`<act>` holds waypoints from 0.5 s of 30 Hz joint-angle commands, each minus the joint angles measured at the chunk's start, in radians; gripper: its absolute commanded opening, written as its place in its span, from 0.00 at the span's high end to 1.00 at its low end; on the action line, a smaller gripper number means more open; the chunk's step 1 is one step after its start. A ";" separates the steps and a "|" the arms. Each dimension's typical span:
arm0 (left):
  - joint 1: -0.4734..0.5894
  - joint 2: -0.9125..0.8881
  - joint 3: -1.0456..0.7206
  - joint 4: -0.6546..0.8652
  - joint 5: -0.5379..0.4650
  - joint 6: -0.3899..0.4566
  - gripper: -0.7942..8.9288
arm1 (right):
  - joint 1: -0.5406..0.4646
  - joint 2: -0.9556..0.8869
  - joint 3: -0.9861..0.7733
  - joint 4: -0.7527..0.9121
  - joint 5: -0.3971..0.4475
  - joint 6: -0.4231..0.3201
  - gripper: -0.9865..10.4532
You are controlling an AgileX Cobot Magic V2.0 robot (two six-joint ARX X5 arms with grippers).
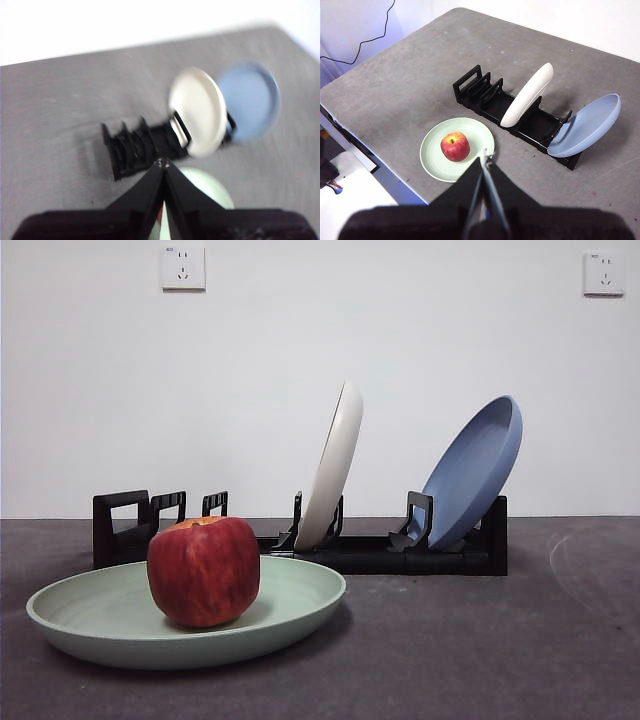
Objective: Take the green plate from the plate rack,put the plate on the table,take the apple from the table,put the apple in the plate
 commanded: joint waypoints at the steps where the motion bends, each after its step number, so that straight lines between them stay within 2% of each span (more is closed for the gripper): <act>1: 0.089 -0.045 0.000 0.033 -0.015 -0.107 0.92 | 0.000 0.000 -0.004 -0.024 0.004 0.010 0.92; 5: 0.173 -0.110 -0.034 0.135 0.004 -0.108 0.92 | 0.000 0.000 -0.004 -0.024 0.004 0.010 0.92; 8: 0.229 -0.193 -0.161 0.335 0.117 -0.107 0.92 | 0.000 0.000 -0.004 -0.024 0.004 0.010 0.92; 12: 0.300 -0.341 -0.461 0.703 0.301 -0.098 0.92 | 0.000 0.000 -0.004 -0.024 0.004 0.010 0.92; 15: 0.342 -0.462 -0.716 0.940 0.346 -0.056 0.92 | 0.000 0.000 -0.004 -0.024 0.004 0.010 0.92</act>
